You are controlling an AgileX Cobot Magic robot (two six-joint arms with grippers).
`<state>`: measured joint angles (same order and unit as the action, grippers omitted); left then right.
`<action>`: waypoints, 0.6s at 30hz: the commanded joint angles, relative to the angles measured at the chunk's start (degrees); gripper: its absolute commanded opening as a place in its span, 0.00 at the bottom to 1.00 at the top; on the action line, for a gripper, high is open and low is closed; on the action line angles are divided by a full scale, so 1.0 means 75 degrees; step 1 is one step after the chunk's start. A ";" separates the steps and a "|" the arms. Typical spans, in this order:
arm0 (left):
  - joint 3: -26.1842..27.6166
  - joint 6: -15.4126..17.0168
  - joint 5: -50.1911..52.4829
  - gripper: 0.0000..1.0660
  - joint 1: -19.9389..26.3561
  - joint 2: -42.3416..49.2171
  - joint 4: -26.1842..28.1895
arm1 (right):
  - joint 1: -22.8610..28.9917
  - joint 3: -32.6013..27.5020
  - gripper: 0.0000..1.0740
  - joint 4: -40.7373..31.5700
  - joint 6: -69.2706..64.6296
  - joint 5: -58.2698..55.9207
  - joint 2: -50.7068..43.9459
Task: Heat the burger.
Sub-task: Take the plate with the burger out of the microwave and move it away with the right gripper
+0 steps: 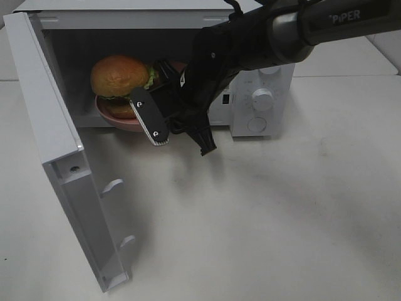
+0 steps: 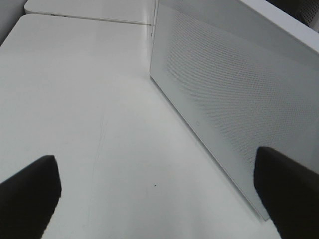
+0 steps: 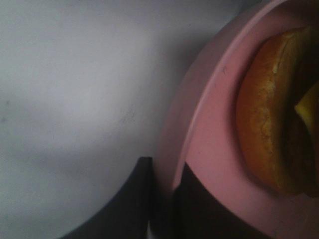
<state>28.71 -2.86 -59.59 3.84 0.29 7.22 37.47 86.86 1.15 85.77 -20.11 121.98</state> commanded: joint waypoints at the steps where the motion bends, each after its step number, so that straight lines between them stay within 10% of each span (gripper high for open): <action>1: -0.0046 0.0053 0.0038 0.92 0.0031 0.0153 0.0069 | -0.0008 -0.0367 0.00 -0.0061 0.0306 0.0489 -0.0489; 18: -0.0046 0.0053 0.0038 0.92 0.0031 0.0153 0.0069 | 0.0000 -0.2513 0.00 -0.0206 0.0565 0.1322 -0.2070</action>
<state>28.71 -2.86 -59.59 3.84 0.29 7.22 37.59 69.67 0.63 90.13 -14.55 110.12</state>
